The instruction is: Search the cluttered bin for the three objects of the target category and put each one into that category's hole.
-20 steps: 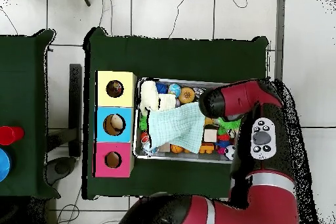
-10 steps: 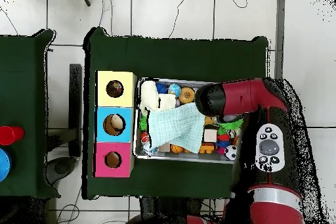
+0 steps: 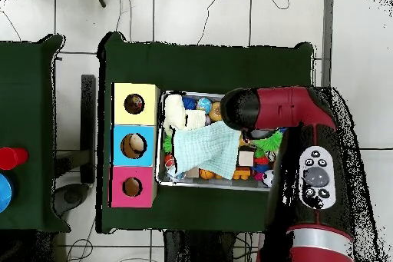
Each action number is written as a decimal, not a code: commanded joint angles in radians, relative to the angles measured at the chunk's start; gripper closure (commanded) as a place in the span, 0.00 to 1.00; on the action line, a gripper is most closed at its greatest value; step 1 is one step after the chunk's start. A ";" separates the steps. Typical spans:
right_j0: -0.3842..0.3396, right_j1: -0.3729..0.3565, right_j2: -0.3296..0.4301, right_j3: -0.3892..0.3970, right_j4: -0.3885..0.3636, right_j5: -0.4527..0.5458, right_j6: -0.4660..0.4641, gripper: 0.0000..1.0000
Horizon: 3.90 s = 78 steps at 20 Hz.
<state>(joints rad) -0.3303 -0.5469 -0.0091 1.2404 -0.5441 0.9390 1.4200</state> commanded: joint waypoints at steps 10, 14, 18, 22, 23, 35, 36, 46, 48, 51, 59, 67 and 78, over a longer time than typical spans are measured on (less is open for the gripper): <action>0.053 -0.087 0.098 0.164 0.195 0.185 0.027 1.00; 0.064 -0.095 0.093 0.172 0.236 0.195 0.052 1.00; 0.078 -0.098 0.094 0.183 0.285 0.170 0.097 1.00; 0.090 -0.096 0.103 0.186 0.356 0.154 0.140 1.00; 0.093 -0.096 0.105 0.186 0.372 0.153 0.145 1.00; 0.132 -0.095 0.131 0.197 0.528 0.013 0.171 1.00; 0.133 -0.093 0.133 0.200 0.539 0.004 0.170 1.00; 0.146 -0.111 0.110 0.202 0.614 -0.067 0.178 1.00; 0.153 -0.109 0.109 0.187 0.617 -0.097 0.179 1.00; 0.171 -0.102 0.107 0.182 0.625 -0.154 0.200 1.00; 0.213 -0.096 0.093 0.227 0.668 -0.259 0.260 1.00; 0.274 -0.084 0.028 0.260 0.679 -0.286 0.315 1.00; 0.336 -0.012 -0.077 0.260 0.573 -0.405 0.301 1.00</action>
<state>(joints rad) 0.0010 -0.6314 -0.0321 1.4018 0.0939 0.6113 1.4932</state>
